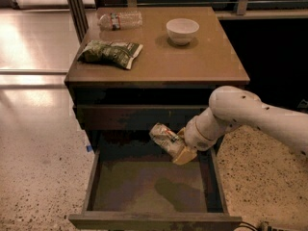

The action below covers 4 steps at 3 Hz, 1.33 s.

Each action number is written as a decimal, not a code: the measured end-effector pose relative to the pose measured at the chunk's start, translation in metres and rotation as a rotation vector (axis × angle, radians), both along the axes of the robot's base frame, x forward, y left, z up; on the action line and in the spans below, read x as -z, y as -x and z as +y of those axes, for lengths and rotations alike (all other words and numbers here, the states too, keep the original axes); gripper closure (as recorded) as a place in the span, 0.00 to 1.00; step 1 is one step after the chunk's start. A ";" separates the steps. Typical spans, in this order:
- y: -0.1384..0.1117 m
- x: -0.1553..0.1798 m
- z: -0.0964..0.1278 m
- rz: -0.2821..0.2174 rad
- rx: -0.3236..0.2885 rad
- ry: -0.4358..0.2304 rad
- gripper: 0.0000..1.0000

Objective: Place 7up can into middle drawer

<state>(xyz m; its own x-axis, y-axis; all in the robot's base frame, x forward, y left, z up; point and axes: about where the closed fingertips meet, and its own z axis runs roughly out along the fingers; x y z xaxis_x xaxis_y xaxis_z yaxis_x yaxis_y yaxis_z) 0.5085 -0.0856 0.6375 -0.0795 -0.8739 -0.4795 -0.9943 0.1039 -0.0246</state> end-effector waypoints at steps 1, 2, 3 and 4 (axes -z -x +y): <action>0.012 0.052 -0.003 0.087 0.043 0.028 1.00; 0.029 0.104 -0.005 0.172 0.095 0.074 1.00; 0.048 0.152 -0.005 0.243 0.178 0.151 1.00; 0.048 0.153 -0.005 0.244 0.179 0.150 1.00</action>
Offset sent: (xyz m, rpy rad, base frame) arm -0.0475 -0.0075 -0.1627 -0.1291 0.2692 -0.1641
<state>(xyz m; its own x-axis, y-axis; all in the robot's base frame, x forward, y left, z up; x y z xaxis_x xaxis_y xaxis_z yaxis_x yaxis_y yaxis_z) 0.4603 -0.0906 0.4850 -0.3342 -0.8954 -0.2942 -0.9392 0.2903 0.1832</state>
